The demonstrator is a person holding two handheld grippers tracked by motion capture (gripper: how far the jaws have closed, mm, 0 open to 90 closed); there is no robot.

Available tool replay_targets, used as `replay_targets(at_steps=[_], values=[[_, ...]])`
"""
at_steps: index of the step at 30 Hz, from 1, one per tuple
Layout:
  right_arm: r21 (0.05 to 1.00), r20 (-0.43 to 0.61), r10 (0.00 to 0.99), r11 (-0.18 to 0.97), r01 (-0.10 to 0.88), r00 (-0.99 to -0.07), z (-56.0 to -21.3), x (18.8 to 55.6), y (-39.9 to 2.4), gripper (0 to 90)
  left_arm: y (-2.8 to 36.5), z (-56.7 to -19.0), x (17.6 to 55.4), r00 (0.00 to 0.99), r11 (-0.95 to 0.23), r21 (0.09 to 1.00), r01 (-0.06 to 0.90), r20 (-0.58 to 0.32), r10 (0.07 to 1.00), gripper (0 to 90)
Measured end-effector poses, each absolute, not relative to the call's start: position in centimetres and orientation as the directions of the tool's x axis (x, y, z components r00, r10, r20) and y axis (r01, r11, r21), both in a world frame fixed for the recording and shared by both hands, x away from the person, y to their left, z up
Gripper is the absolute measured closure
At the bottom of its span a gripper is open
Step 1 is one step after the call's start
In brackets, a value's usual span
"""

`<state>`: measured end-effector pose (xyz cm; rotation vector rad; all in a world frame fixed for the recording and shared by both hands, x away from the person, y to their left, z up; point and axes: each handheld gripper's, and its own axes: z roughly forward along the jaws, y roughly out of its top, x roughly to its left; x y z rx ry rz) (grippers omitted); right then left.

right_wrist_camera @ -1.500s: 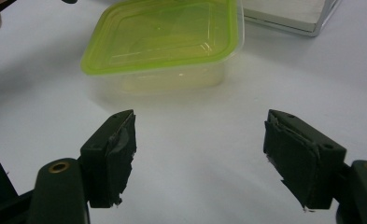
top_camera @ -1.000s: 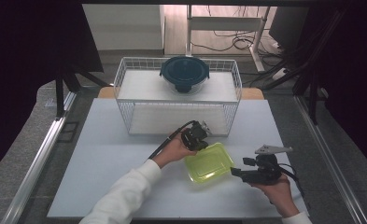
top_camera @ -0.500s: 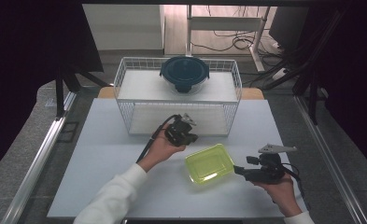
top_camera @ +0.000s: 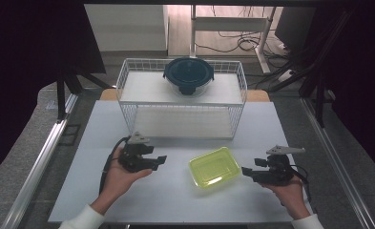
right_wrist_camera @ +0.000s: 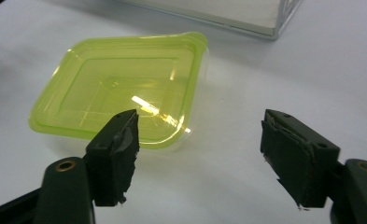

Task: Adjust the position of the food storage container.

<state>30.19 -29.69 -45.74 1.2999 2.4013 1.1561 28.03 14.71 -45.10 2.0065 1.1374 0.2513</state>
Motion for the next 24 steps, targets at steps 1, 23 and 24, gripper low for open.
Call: replay_targets(at_steps=[1,23,24], values=[[0.702,0.197,0.775,0.315,0.638,-0.6,-45.7,30.3,-29.8,31.7,15.4,-45.5,27.4,0.567,-0.275,0.718,0.64,-0.199,0.799,30.7],[0.533,0.048,0.786,0.501,0.682,-0.616,-45.5,34.6,-26.2,86.6,18.2,-48.6,25.3,0.519,-0.278,0.645,0.712,-0.217,0.827,23.0],[0.519,0.044,0.786,0.509,0.686,-0.617,-45.8,34.8,-26.0,88.4,18.2,-48.7,25.3,0.521,-0.281,0.641,0.714,-0.217,0.826,22.9]])
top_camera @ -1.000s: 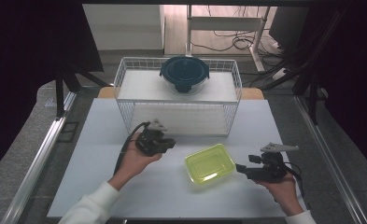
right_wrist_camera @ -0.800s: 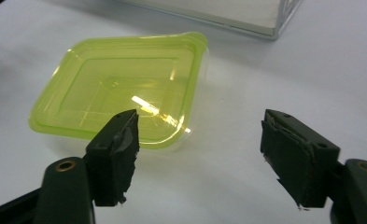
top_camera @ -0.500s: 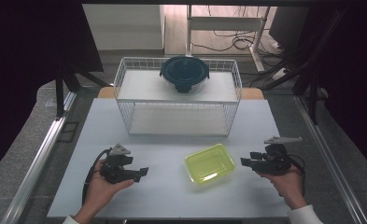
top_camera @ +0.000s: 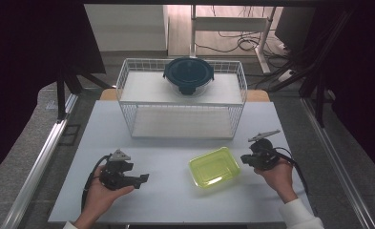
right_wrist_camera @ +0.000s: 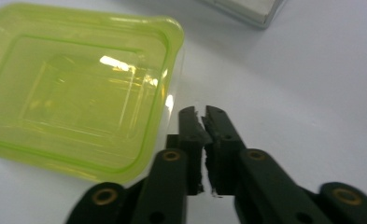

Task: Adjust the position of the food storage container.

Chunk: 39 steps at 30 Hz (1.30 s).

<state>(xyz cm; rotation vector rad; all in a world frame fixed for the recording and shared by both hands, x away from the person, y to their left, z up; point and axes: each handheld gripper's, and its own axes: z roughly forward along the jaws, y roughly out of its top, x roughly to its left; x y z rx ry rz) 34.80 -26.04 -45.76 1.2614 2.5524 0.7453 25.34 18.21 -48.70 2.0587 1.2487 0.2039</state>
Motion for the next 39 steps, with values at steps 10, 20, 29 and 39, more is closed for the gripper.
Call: replay_targets(at_steps=[10,20,29,39], values=[[0.468,0.023,0.741,0.585,0.662,-0.671,-46.9,33.9,-24.6,88.9,18.4,-49.1,25.5,0.509,-0.278,0.633,0.723,-0.215,0.833,23.2],[0.446,0.057,0.696,0.624,0.642,-0.715,-47.5,32.8,-22.7,88.9,18.6,-49.2,25.6,0.507,-0.275,0.63,0.726,-0.221,0.833,23.3],[0.444,0.115,0.683,0.614,0.652,-0.721,-47.9,32.5,-21.9,88.9,18.6,-49.3,25.7,0.512,-0.283,0.625,0.727,-0.22,0.83,23.3],[0.444,0.082,0.629,0.672,0.593,-0.773,-47.6,31.7,-18.3,88.9,18.7,-49.5,25.7,0.506,-0.276,0.624,0.731,-0.225,0.832,23.3]])
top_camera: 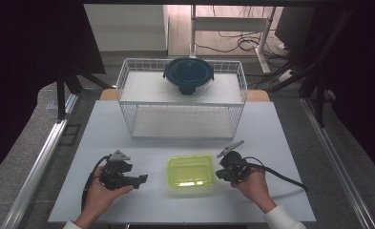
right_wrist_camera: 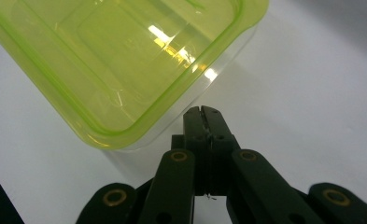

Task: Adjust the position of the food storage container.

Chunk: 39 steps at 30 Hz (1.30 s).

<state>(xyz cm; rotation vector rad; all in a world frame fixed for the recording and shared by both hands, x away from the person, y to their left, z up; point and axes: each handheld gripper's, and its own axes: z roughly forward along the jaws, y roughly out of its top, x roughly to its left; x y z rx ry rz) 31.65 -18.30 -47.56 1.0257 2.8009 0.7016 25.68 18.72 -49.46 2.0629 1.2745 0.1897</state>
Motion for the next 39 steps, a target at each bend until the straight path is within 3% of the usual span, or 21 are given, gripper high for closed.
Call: replay_targets(at_steps=[19,24,31,35,39], values=[[0.449,0.046,0.616,0.69,0.567,-0.786,-47.8,31.3,-17.3,88.9,19.0,-49.6,25.7,0.494,-0.265,0.624,0.735,-0.226,0.84,23.3],[0.515,-0.02,0.628,0.674,0.53,-0.778,-46.6,30.8,-18.3,88.8,19.3,-49.6,25.7,0.484,-0.244,0.637,0.731,-0.232,0.844,23.4],[0.594,0.004,0.685,0.585,0.553,-0.729,-45.5,30.0,-20.7,87.7,19.0,-49.5,26.5,0.482,-0.222,0.66,0.718,-0.242,0.842,23.7],[0.621,0.049,0.714,0.526,0.581,-0.699,-45.4,29.8,-21.9,79.6,19.2,-49.5,26.4,0.483,-0.214,0.676,0.705,-0.238,0.843,23.4],[0.675,0.08,0.726,0.465,0.573,-0.683,-44.9,29.2,-22.6,51.5,19.6,-48.9,25.9,0.479,-0.174,0.693,0.7,-0.274,0.834,23.3]])
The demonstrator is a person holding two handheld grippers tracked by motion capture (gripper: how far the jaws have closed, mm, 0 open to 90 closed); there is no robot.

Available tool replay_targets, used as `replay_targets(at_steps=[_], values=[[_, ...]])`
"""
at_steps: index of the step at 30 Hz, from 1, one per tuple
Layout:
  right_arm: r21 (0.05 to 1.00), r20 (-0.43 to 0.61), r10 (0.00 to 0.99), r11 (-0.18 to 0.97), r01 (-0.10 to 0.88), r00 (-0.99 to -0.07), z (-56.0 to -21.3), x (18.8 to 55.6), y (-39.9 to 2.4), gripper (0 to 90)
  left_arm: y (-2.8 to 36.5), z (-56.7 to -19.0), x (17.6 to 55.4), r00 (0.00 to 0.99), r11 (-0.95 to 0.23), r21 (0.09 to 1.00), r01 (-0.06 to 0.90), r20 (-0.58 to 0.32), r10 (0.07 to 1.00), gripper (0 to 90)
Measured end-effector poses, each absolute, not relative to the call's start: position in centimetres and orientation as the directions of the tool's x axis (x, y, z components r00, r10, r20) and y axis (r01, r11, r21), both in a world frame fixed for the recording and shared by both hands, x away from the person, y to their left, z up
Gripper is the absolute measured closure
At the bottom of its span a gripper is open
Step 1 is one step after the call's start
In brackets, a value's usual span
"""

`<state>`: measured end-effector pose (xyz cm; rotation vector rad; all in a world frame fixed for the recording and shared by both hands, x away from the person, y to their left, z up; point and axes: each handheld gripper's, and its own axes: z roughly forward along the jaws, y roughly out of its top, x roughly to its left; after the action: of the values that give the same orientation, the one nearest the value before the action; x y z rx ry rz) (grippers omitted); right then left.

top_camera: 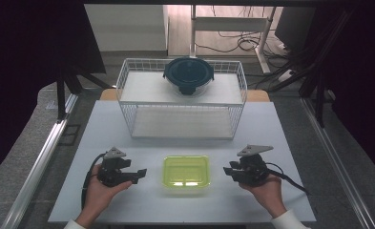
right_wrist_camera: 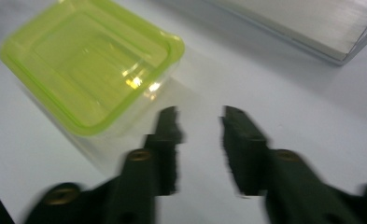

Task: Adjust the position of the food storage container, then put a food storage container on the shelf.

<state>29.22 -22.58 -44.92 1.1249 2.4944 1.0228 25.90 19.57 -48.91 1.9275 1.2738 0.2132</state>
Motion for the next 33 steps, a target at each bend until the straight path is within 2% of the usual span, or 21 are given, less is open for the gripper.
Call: replay_targets(at_steps=[3,6,16,30,33], values=[[0.71,0.176,0.723,0.377,0.595,-0.668,-44.7,28.9,-23.1,35.9,19.7,-48.4,25.8,0.474,-0.15,0.705,0.693,-0.289,0.832,23.3],[0.715,0.235,0.713,0.334,0.614,-0.661,-44.8,28.7,-23.6,31.1,19.2,-48.0,25.6,0.484,-0.156,0.714,0.683,-0.282,0.828,23.2],[0.709,0.275,0.686,0.328,0.624,-0.673,-44.9,28.5,-23.7,28.4,17.7,-47.8,25.3,0.523,-0.182,0.706,0.684,-0.301,0.798,21.9],[0.669,0.379,0.677,0.27,0.692,-0.631,-45.7,30.1,-22.6,31.3,16.5,-48.4,27.1,0.514,-0.119,0.651,0.75,-0.46,0.723,23.1],[0.657,0.39,0.677,0.27,0.704,-0.624,-46.0,30.6,-22.2,31.9,16.3,-48.5,27.2,0.515,-0.121,0.645,0.754,-0.468,0.718,23.5]])
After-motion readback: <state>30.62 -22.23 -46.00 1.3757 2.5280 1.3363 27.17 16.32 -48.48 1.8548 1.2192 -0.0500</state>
